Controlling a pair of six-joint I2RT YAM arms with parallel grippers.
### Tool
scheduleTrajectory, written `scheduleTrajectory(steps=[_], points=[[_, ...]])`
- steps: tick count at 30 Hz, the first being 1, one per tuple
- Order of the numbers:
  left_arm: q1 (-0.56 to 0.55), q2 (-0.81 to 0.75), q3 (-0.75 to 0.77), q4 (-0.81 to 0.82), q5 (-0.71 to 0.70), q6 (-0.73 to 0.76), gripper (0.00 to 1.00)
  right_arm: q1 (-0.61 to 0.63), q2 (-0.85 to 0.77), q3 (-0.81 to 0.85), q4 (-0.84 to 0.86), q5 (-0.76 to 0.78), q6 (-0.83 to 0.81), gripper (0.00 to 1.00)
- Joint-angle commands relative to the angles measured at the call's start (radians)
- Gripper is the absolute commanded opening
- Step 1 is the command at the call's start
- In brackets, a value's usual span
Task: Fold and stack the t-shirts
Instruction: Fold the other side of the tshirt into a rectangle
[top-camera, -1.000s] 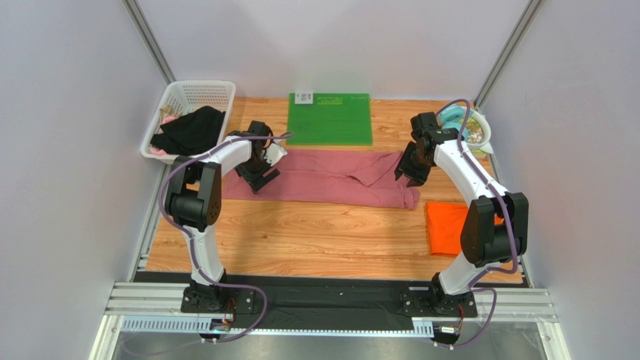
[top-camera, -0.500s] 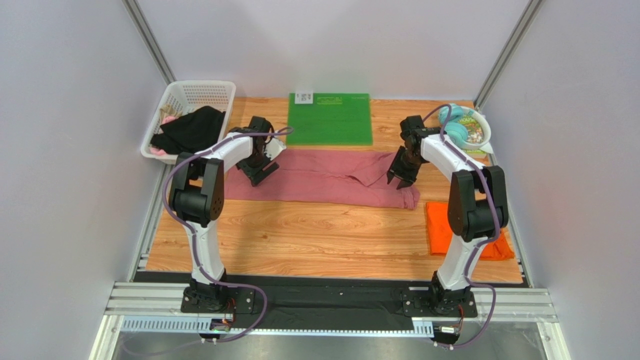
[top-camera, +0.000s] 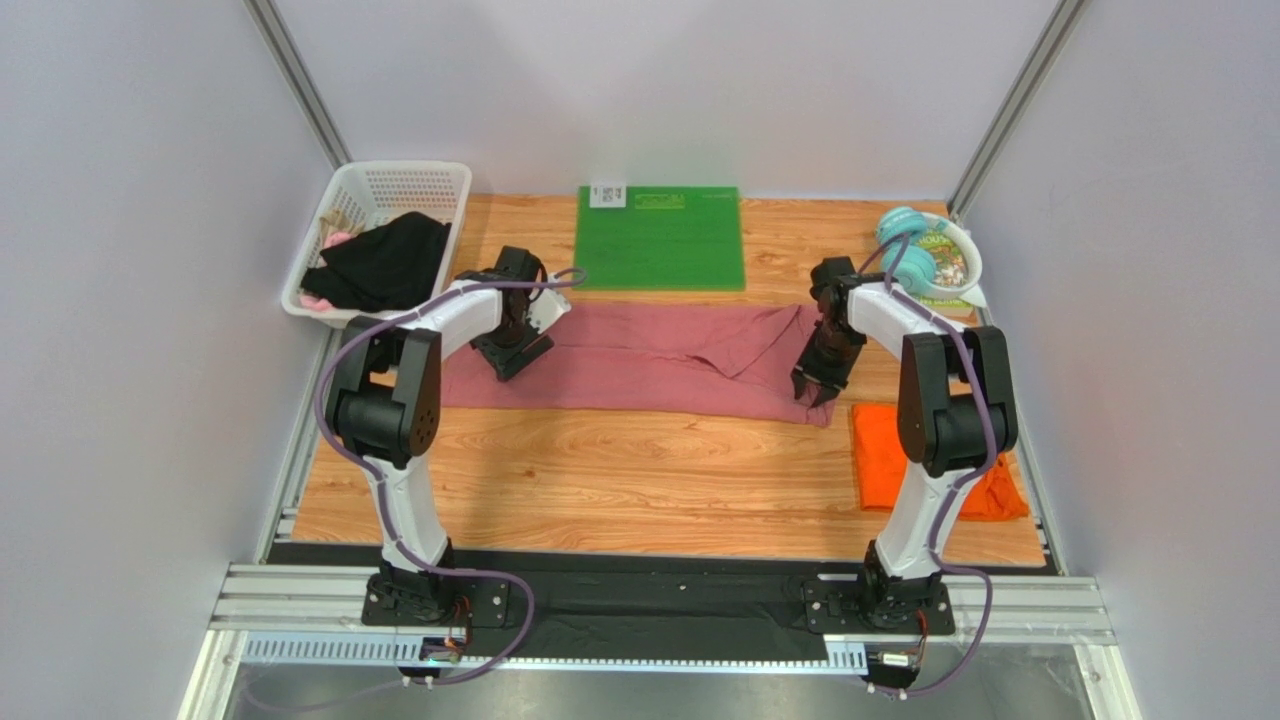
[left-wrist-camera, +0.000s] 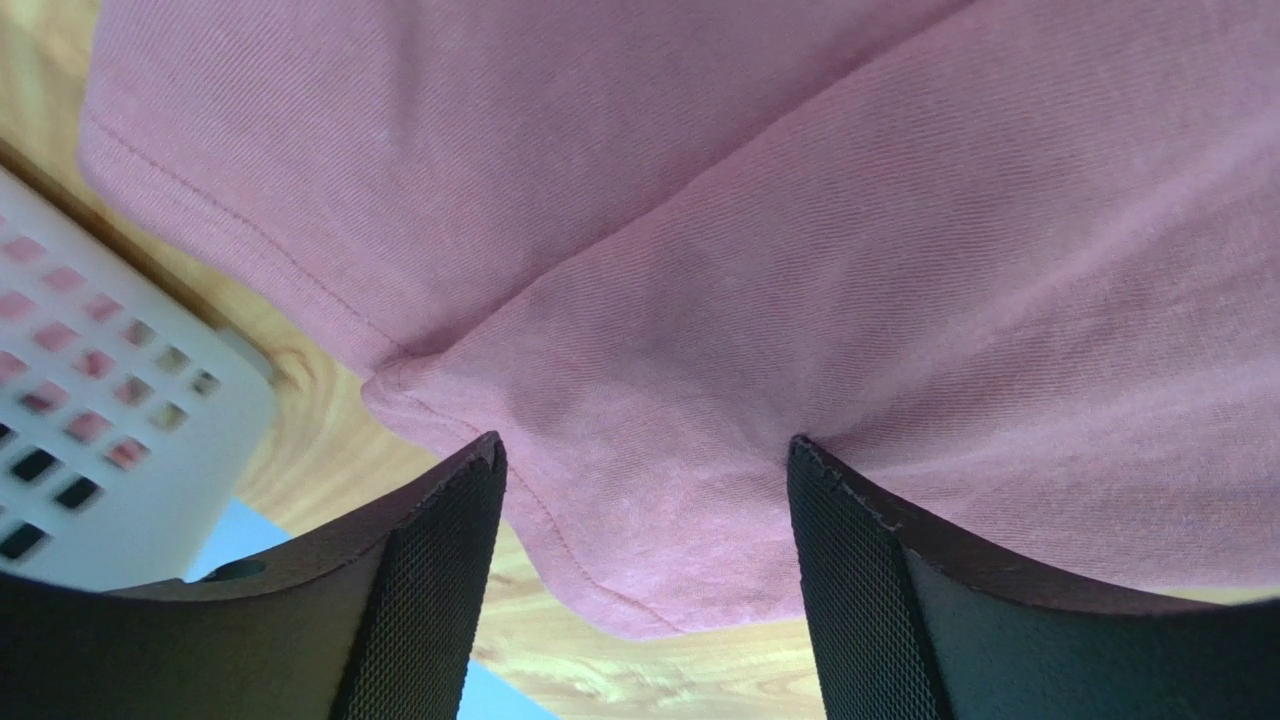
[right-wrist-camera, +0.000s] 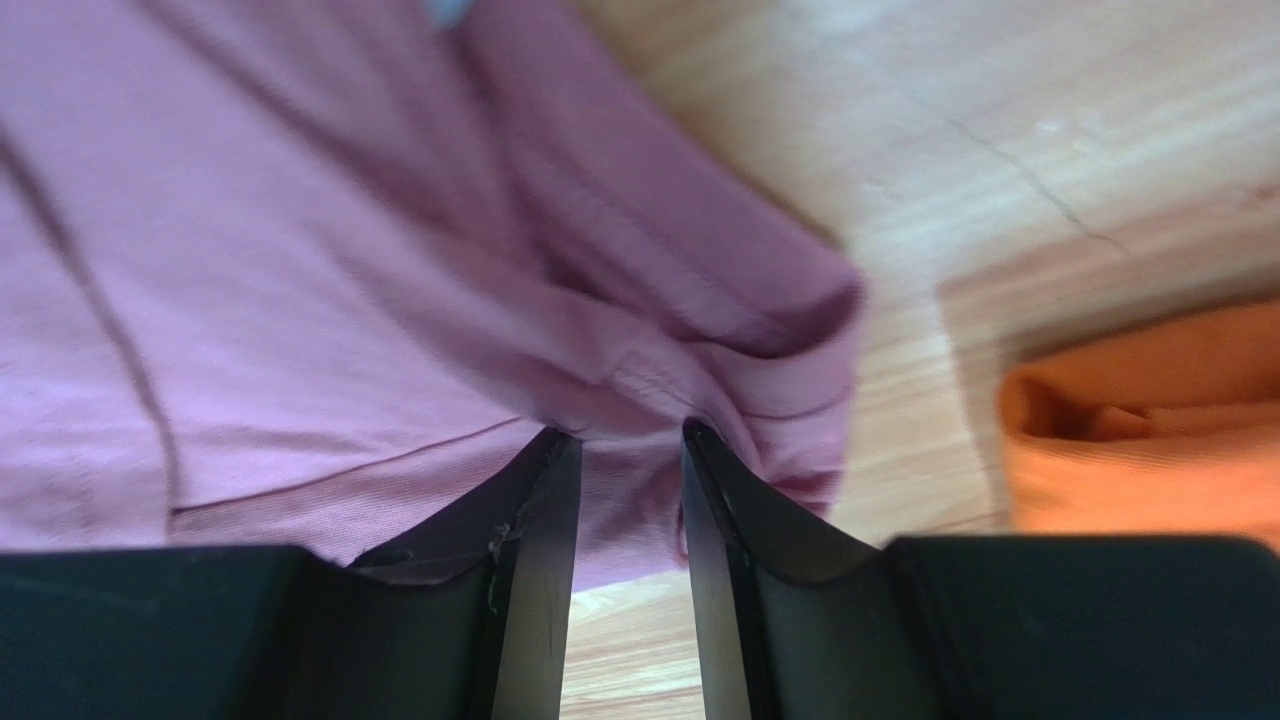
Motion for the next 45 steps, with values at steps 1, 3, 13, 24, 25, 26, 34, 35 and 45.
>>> scheduleTrajectory(steps=[1,3,13,24,25,26,34,35,45], points=[[-0.018,-0.043,-0.116,-0.083,0.007,0.041,0.74,-0.037,-0.093,-0.045,-0.017,0.045,-0.018,0.35],[-0.024,-0.074,-0.153,-0.098,0.028,0.054,0.74,-0.039,-0.121,-0.061,-0.023,0.050,-0.020,0.35],[-0.038,-0.168,-0.219,-0.100,0.076,0.047,0.73,-0.037,-0.280,-0.115,-0.067,0.083,-0.023,0.35],[-0.038,-0.160,-0.155,-0.081,-0.007,0.008,0.73,0.110,-0.161,0.132,-0.052,-0.174,-0.032,0.38],[-0.038,-0.162,-0.155,-0.083,-0.011,0.008,0.73,0.143,-0.135,0.146,-0.056,-0.168,-0.038,0.38],[-0.036,-0.163,-0.156,-0.081,-0.019,0.007,0.73,0.157,-0.115,0.171,-0.058,-0.151,-0.038,0.38],[-0.036,-0.177,-0.145,-0.090,-0.019,0.002,0.73,0.249,0.052,0.237,-0.079,-0.062,-0.054,0.37],[-0.036,-0.177,-0.142,-0.092,-0.019,0.004,0.73,0.251,0.059,0.238,-0.078,-0.058,-0.054,0.37],[-0.036,-0.172,-0.145,-0.083,-0.025,0.011,0.73,0.259,0.132,0.290,-0.076,-0.051,-0.048,0.37]])
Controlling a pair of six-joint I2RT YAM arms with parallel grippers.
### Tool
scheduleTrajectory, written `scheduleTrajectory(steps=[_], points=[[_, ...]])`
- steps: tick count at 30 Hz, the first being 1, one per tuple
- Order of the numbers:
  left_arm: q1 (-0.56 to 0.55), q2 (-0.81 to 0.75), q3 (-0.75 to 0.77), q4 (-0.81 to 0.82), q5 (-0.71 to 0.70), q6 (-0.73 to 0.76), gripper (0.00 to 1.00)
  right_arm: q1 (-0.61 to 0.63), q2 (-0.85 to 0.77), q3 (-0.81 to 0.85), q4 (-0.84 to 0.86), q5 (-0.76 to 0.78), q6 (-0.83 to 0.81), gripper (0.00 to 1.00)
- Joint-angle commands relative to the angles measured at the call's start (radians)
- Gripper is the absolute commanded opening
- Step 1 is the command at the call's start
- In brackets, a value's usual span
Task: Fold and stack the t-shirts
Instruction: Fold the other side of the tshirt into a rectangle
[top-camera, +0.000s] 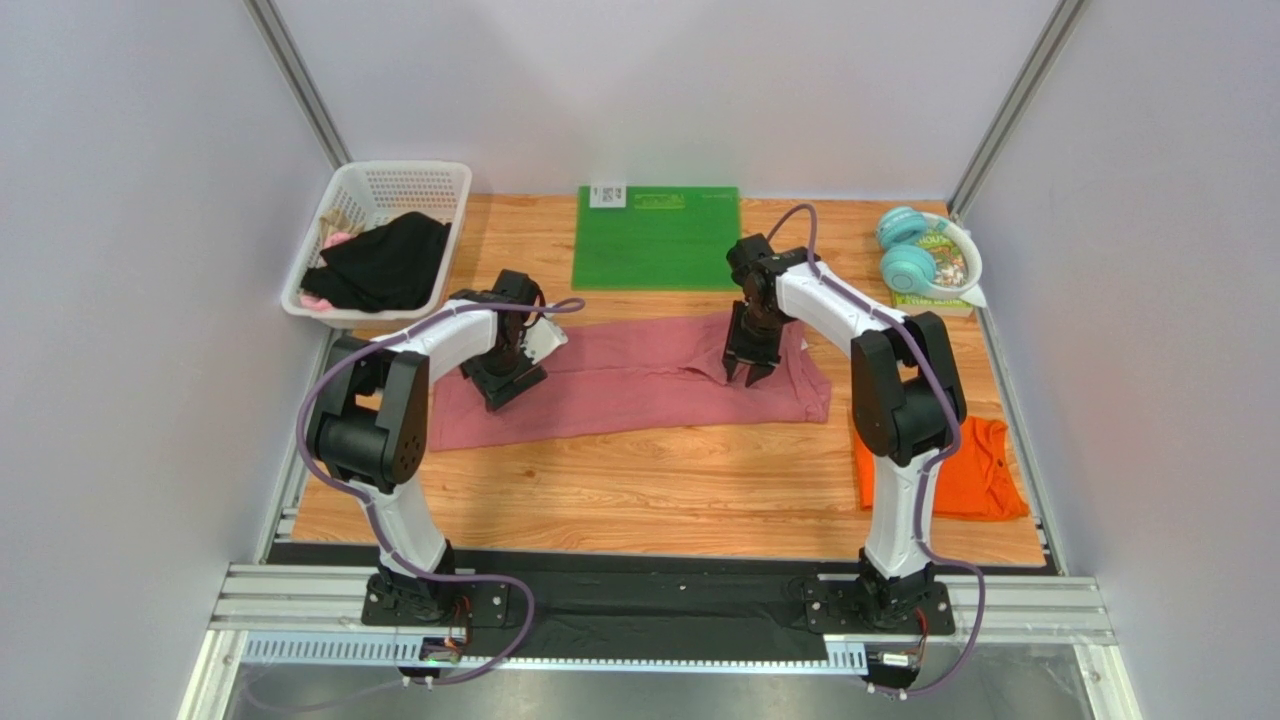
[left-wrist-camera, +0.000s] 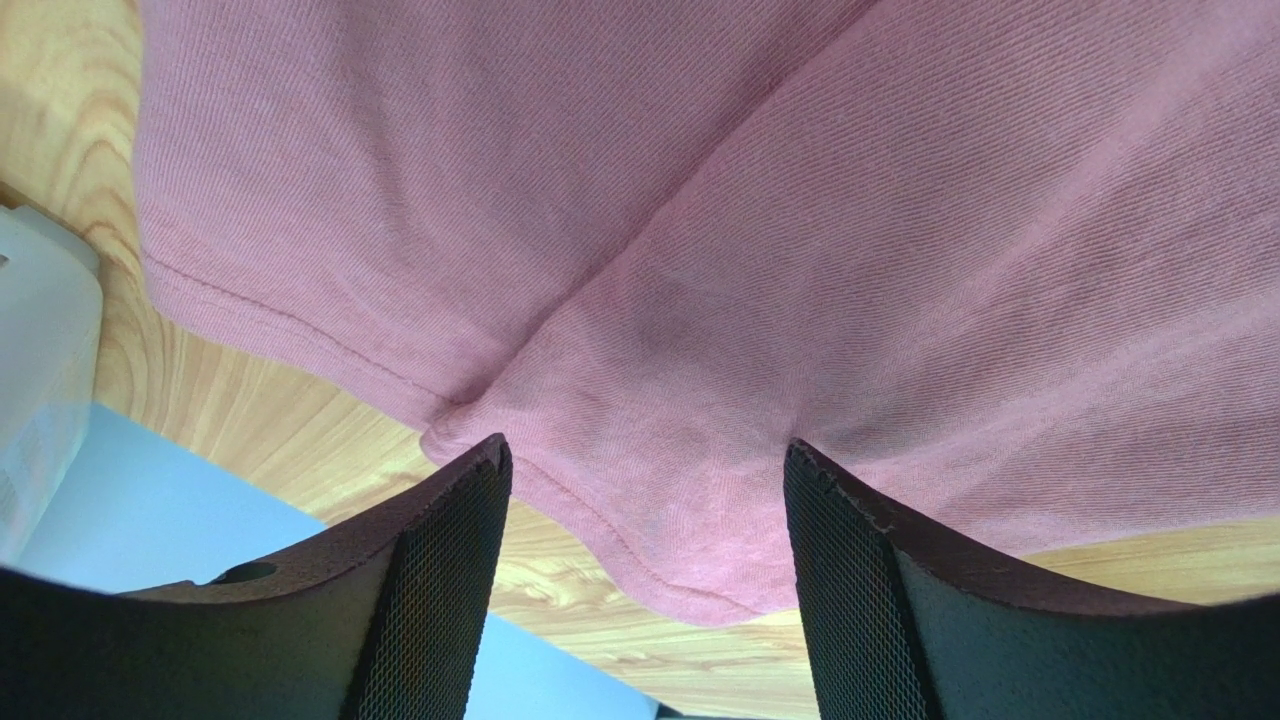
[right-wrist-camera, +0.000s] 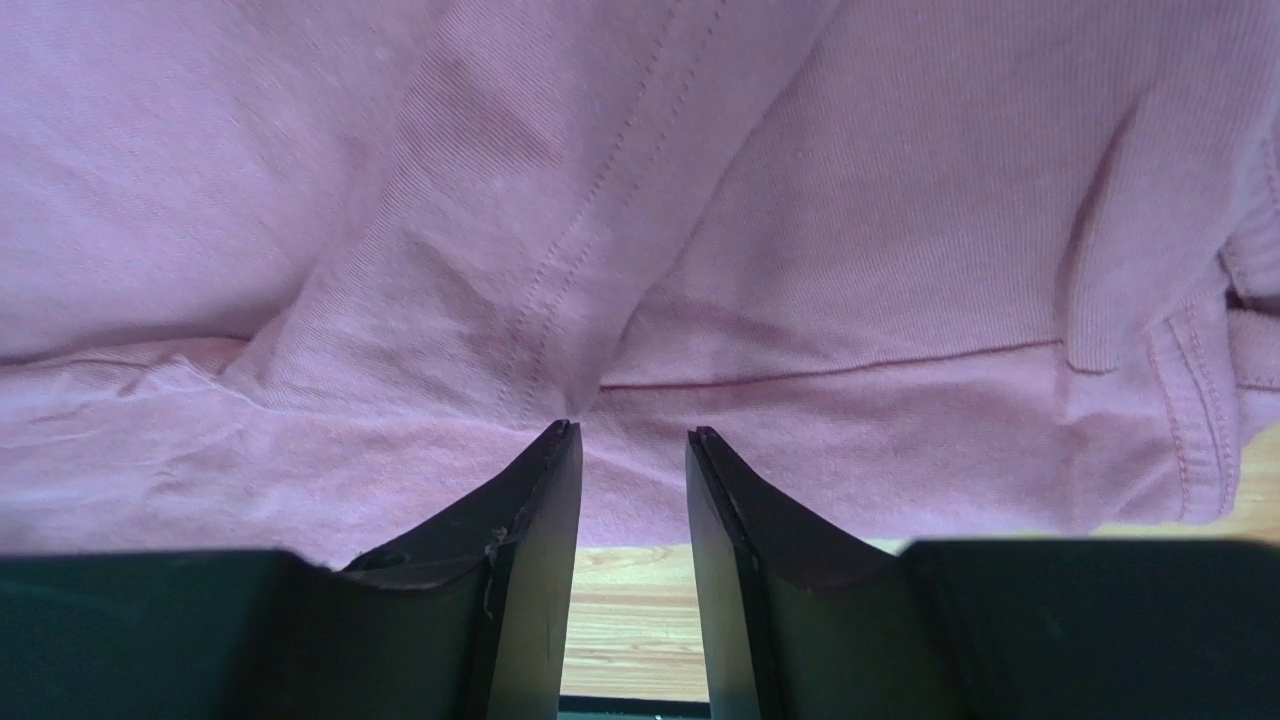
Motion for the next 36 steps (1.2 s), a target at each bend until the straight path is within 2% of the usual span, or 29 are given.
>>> scheduleTrajectory(steps=[1,20,36], points=[[-0.001,-0.025,0.030,-0.003,-0.012,-0.008,0.73,0.010,0.030,0.049,0.005,0.020,-0.007,0.36],[0.001,-0.007,0.027,0.020,-0.017,0.003,0.73,0.031,0.053,0.024,-0.006,0.086,-0.012,0.36],[0.007,-0.005,-0.001,0.039,-0.017,0.014,0.73,0.036,0.149,0.279,-0.078,0.092,-0.011,0.36]])
